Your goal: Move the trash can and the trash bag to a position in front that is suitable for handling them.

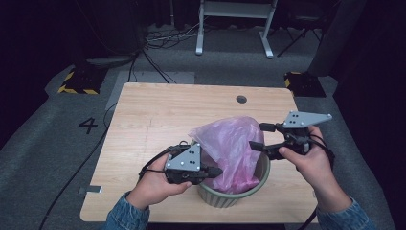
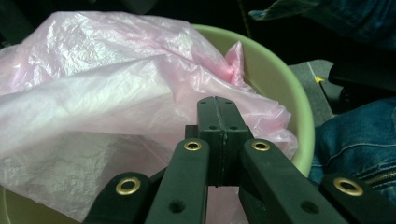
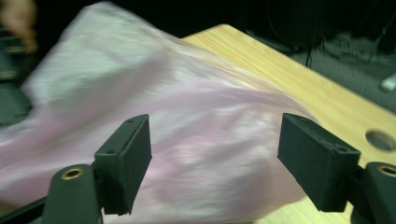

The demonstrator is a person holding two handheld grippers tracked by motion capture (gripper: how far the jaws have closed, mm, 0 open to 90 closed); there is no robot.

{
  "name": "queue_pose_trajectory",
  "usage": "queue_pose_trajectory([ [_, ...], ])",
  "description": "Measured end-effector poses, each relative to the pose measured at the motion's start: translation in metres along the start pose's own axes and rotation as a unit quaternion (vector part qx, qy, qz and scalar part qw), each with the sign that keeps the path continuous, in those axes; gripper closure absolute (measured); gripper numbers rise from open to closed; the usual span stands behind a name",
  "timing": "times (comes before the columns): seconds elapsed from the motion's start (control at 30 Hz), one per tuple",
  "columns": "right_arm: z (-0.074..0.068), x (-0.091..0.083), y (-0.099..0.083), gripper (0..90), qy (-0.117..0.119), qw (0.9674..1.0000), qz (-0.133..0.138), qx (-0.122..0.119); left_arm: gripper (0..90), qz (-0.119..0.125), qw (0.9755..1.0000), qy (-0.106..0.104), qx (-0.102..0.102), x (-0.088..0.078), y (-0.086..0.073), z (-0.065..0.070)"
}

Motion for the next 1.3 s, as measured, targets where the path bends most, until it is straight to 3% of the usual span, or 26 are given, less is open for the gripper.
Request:
queue_pose_trajectory([
  [0.1, 0.01, 0.012, -0.003, 27.7, -0.006, 0.9996, -0.018, 0.02, 90.0, 0.002, 1.0, -0.001, -0.002, 0.0, 0.0, 0.0],
  [0.17, 0.01, 0.018, -0.004, 55.7, -0.001, 0.9995, -0.029, 0.014, 89.7, 0.009, 0.9999, 0.003, -0.009, -0.001, 0.001, -0.002],
  [0.2, 0.008, 0.02, -0.005, 65.2, 0.013, 0.9991, -0.041, 0.0, 83.1, 0.017, 0.9997, 0.01, -0.016, -0.003, 0.001, -0.004],
  [0.27, 0.002, 0.02, -0.004, 80.7, 0.027, 0.9987, -0.039, -0.017, 69.1, 0.029, 0.9989, 0.021, -0.031, -0.006, 0.002, -0.007],
  [0.37, -0.01, 0.016, 0.001, 86.8, 0.05, 0.9977, -0.018, -0.043, 48.3, 0.047, 0.9965, 0.042, -0.055, -0.012, 0.001, -0.016],
  [0.43, -0.019, 0.011, 0.006, 87.6, 0.068, 0.9955, 0.001, -0.066, 41.6, 0.059, 0.9944, 0.061, -0.062, -0.017, 0.002, -0.022],
  [0.5, -0.033, 0.005, 0.012, 87.9, 0.091, 0.9899, 0.019, -0.107, 36.0, 0.078, 0.9916, 0.08, -0.066, -0.023, 0.004, -0.027],
  [0.6, -0.054, 0.001, 0.012, 87.9, 0.124, 0.9784, 0.025, -0.163, 30.9, 0.103, 0.9869, 0.102, -0.069, -0.033, 0.01, -0.035],
  [0.67, -0.068, 0.002, 0.007, 87.8, 0.149, 0.9709, 0.024, -0.186, 27.7, 0.112, 0.9849, 0.11, -0.072, -0.035, 0.012, -0.038],
  [0.7, -0.072, 0.003, 0.005, 87.8, 0.154, 0.9693, 0.022, -0.19, 27.6, 0.111, 0.985, 0.11, -0.073, -0.035, 0.012, -0.039],
  [0.77, -0.08, 0.005, -0.001, 87.0, 0.164, 0.9667, 0.018, -0.195, 27.8, 0.107, 0.9857, 0.104, -0.078, -0.031, 0.011, -0.039],
  [0.97, -0.087, 0.015, -0.018, 86.6, 0.171, 0.9666, -0.016, -0.19, 31.6, 0.077, 0.9909, 0.073, -0.082, -0.011, 0.008, -0.034],
  [1.03, -0.087, 0.016, -0.022, 85.6, 0.174, 0.9664, -0.03, -0.187, 45.1, 0.054, 0.9921, 0.078, -0.082, -0.006, 0.006, -0.035],
  [1.1, -0.087, 0.017, -0.025, 83.3, 0.173, 0.9672, -0.041, -0.181, 68.1, 0.033, 0.9934, 0.078, -0.077, -0.003, 0.003, -0.035],
  [1.13, -0.087, 0.016, -0.026, 81.5, 0.172, 0.9679, -0.046, -0.177, 82.9, 0.026, 0.9938, 0.076, -0.077, -0.002, 0.001, -0.034],
  [1.2, -0.086, 0.014, -0.029, 76.0, 0.167, 0.9708, -0.049, -0.165, 86.9, 0.014, 0.9946, 0.069, -0.076, -0.002, -0.002, -0.033],
  [1.3, -0.082, 0.003, -0.03, 61.2, 0.138, 0.9798, -0.039, -0.139, 90.0, 0.003, 0.9948, 0.065, -0.078, -0.003, -0.007, -0.031],
])
Point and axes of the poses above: each handheld gripper's, and its own axes: x roughly forward along the jaws, y roughly out of its top, z roughly to its right, the point moved 7 cm from there along x, roughly forward along the jaws, and after that the axes turned 2 degrees about -x, right-handed, at the moved point
